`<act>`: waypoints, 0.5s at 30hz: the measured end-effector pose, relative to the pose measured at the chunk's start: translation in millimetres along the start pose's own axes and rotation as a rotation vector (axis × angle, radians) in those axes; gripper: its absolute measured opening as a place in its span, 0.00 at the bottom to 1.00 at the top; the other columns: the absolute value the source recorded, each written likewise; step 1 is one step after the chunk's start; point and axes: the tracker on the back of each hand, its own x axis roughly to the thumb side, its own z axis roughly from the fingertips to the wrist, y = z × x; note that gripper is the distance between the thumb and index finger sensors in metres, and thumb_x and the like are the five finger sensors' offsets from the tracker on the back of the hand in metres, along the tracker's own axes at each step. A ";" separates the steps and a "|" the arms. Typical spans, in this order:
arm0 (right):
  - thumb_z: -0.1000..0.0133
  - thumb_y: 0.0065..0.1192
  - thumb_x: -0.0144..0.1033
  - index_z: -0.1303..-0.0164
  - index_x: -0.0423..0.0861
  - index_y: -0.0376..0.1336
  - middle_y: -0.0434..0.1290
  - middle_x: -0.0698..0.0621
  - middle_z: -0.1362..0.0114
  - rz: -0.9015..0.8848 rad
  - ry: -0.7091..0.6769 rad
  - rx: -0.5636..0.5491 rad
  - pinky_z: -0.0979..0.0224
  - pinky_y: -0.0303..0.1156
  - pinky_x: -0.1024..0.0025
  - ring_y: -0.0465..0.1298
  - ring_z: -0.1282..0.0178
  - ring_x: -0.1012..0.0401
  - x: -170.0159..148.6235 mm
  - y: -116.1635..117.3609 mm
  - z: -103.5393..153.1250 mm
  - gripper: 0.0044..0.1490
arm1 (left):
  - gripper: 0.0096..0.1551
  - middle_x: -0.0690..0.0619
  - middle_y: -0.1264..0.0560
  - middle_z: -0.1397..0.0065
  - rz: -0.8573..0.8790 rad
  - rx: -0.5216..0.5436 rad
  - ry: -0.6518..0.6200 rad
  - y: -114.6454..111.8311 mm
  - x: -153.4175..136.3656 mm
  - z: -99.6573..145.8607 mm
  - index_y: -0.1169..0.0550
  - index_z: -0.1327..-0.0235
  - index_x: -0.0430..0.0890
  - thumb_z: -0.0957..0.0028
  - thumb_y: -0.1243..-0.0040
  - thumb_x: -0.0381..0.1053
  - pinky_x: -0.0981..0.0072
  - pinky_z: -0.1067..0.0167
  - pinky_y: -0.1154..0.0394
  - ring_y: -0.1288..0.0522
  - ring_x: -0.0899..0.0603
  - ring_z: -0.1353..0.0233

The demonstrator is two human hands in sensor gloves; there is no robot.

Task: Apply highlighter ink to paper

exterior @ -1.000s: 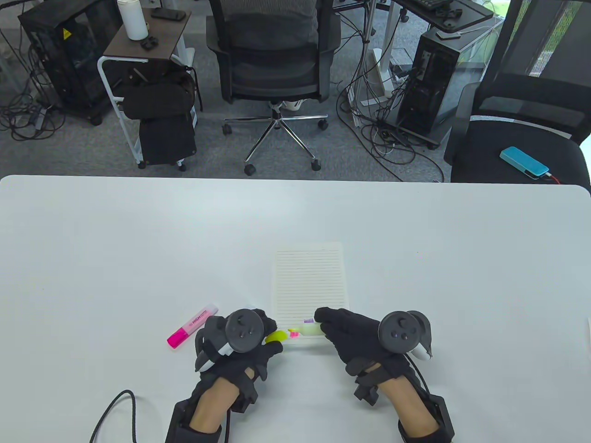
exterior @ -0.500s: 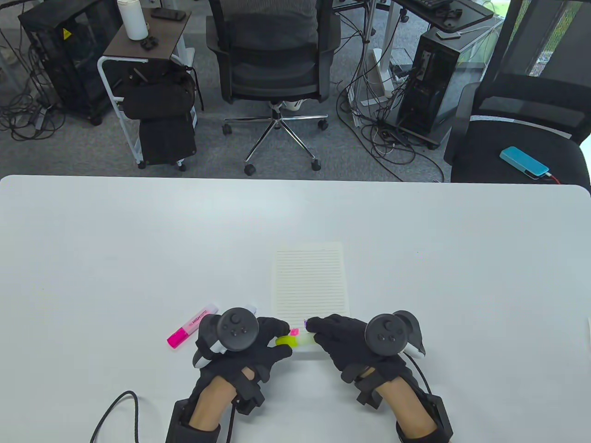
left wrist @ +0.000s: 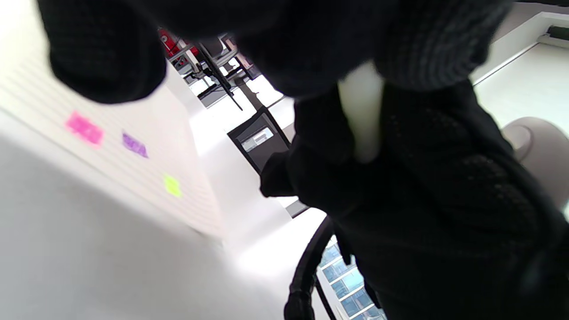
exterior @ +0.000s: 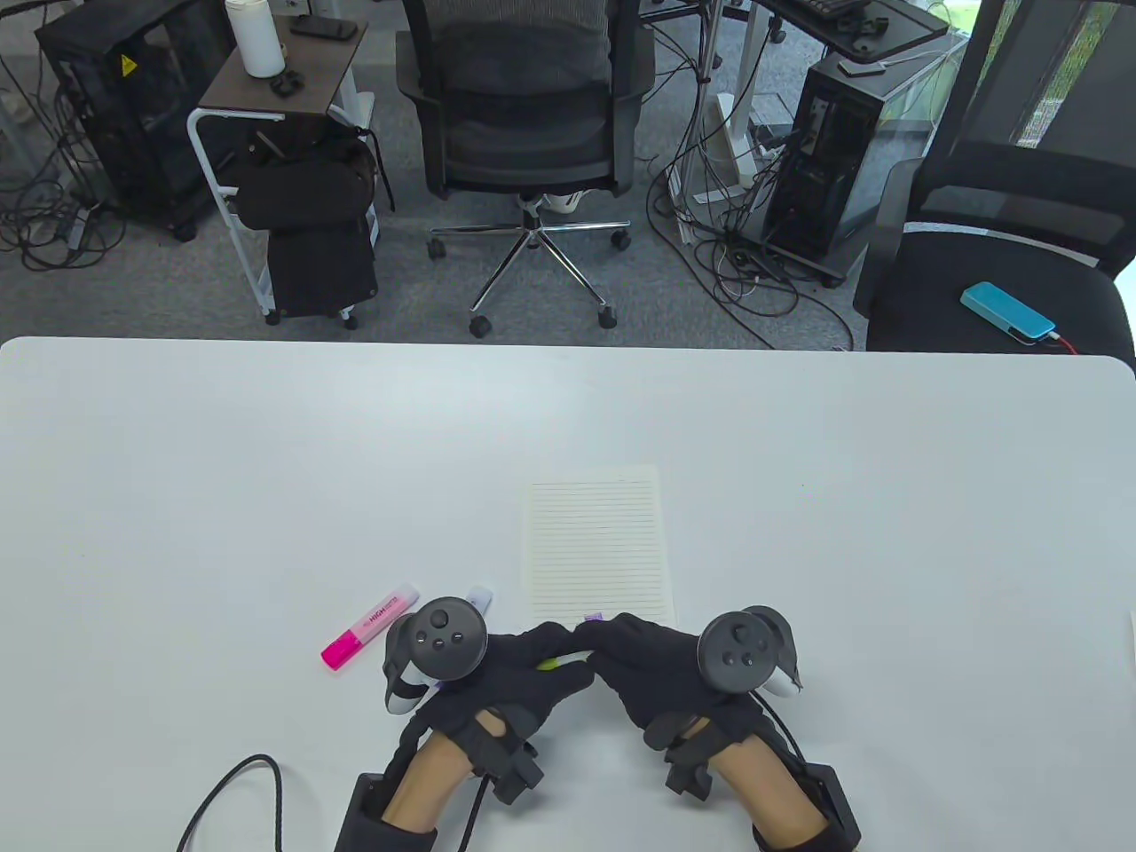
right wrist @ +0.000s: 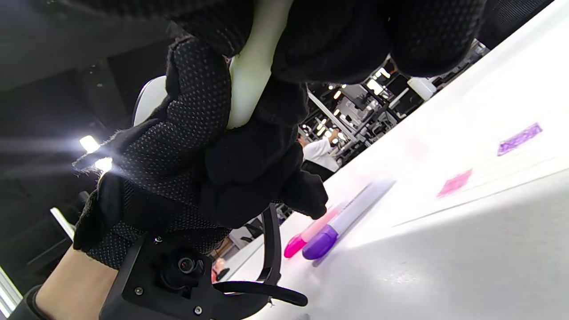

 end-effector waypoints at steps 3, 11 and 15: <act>0.34 0.55 0.38 0.27 0.42 0.63 0.73 0.41 0.41 -0.017 -0.014 0.004 0.37 0.72 0.43 0.77 0.56 0.51 3.2 -1.8 -0.3 0.26 | 0.31 0.60 0.14 0.74 0.019 0.012 -0.023 0.3 4.4 0.0 0.19 0.62 0.38 0.60 0.38 0.64 0.54 0.60 0.13 0.20 0.57 0.84; 0.33 0.56 0.39 0.26 0.44 0.62 0.73 0.41 0.40 -0.044 0.000 -0.010 0.36 0.71 0.43 0.76 0.55 0.50 -0.7 -9.7 -0.5 0.26 | 0.32 0.59 0.14 0.71 -0.006 0.089 -0.027 -0.3 5.5 0.7 0.19 0.58 0.40 0.59 0.35 0.66 0.51 0.56 0.15 0.18 0.56 0.80; 0.33 0.58 0.41 0.26 0.45 0.63 0.74 0.42 0.39 0.010 0.006 -0.052 0.37 0.72 0.44 0.78 0.54 0.50 -2.0 -23.4 3.4 0.26 | 0.44 0.52 0.23 0.39 -0.083 0.197 -0.037 3.6 11.0 4.5 0.34 0.32 0.45 0.56 0.41 0.69 0.41 0.40 0.25 0.17 0.46 0.48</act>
